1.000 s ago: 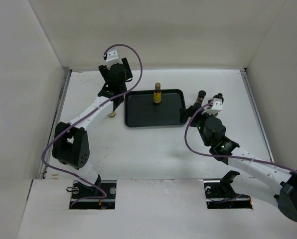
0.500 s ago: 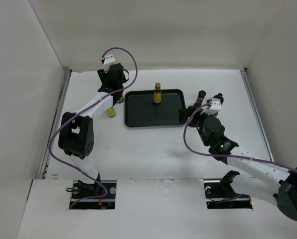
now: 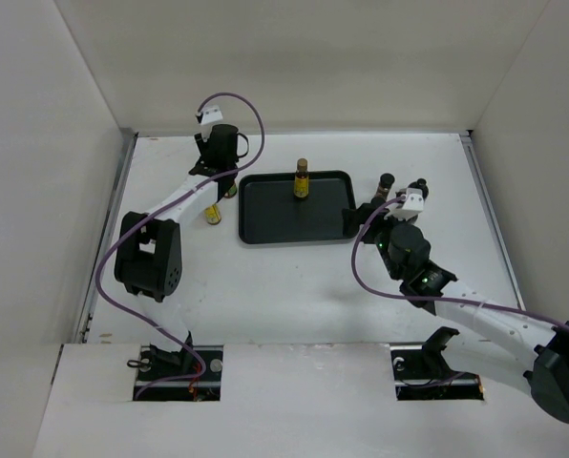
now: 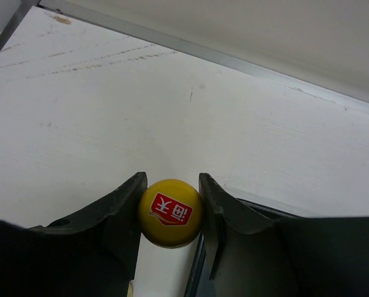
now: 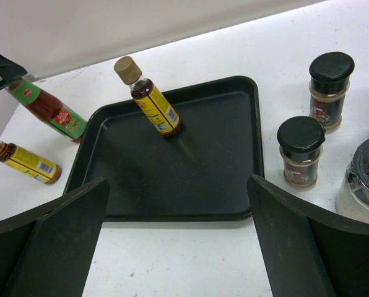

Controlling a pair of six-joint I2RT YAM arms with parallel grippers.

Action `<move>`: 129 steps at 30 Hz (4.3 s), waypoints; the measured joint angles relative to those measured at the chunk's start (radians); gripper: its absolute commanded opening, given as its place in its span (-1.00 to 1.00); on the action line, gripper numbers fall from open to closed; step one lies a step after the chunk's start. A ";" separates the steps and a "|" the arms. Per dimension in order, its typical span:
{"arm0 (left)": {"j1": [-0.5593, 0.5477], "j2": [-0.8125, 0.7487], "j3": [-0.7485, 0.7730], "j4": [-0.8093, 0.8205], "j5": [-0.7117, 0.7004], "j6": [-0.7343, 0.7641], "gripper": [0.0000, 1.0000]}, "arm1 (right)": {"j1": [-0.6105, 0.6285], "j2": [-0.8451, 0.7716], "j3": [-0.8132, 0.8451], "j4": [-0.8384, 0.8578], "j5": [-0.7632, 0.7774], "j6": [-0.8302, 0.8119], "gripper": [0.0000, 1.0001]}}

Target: Organize the condiment bottles

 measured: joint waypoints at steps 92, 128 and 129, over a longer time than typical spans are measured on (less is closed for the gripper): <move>0.003 -0.348 -0.526 0.127 -0.050 -0.124 -0.11 | 0.000 0.031 0.002 -0.001 -0.016 0.000 1.00; -0.325 -0.216 -0.458 0.210 -0.138 -0.018 -0.47 | 0.006 0.035 0.051 -0.100 0.023 -0.017 0.51; -0.330 -0.203 -0.458 0.219 -0.145 -0.009 -0.45 | 0.007 0.027 0.051 -0.108 0.039 -0.018 0.68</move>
